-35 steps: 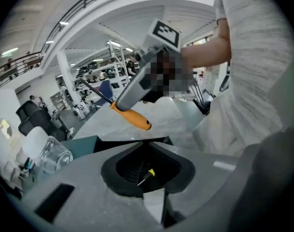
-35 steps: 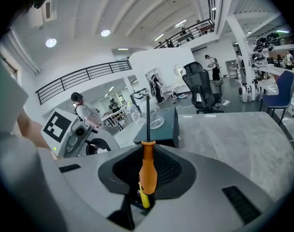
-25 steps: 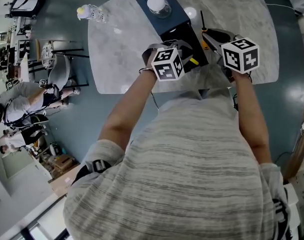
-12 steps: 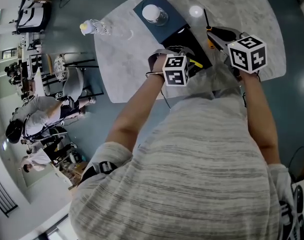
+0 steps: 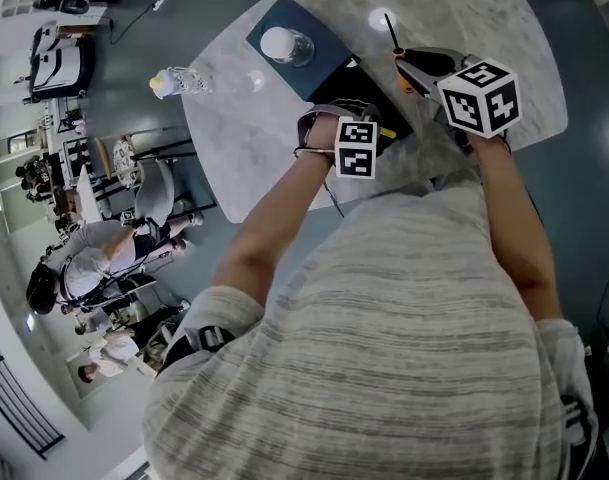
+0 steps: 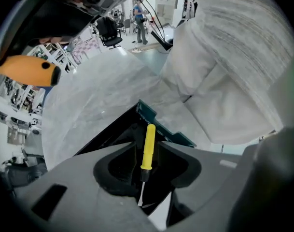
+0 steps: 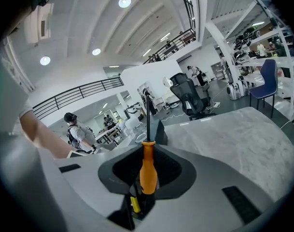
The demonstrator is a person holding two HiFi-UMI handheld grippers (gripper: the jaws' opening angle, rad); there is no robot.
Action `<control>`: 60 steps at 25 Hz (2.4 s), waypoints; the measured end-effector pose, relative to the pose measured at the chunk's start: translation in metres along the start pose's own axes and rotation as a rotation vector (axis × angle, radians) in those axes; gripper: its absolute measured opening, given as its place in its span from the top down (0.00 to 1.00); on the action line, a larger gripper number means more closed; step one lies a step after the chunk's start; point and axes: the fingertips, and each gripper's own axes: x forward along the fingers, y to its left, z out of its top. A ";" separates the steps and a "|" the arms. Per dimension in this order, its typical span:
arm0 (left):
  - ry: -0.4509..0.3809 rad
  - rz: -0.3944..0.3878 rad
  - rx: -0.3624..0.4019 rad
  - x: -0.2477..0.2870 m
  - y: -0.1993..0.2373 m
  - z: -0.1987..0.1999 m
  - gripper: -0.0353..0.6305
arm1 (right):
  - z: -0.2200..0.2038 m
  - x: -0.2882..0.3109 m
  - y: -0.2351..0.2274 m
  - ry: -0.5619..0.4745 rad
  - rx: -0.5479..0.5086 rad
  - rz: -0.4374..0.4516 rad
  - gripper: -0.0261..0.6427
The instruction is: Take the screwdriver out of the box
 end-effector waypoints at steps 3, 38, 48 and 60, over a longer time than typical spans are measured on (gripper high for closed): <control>0.062 0.002 0.069 0.009 0.000 -0.003 0.74 | -0.001 -0.002 -0.005 -0.007 0.010 -0.011 0.86; -0.188 0.412 -0.356 -0.072 0.057 0.000 0.83 | 0.037 -0.032 0.016 -0.089 -0.004 -0.045 0.86; -0.988 0.591 -1.040 -0.228 0.084 -0.011 0.83 | 0.075 -0.041 0.067 -0.145 -0.062 0.024 0.86; -1.388 0.838 -1.030 -0.321 0.056 -0.037 0.83 | 0.093 -0.035 0.117 -0.217 -0.189 0.111 0.86</control>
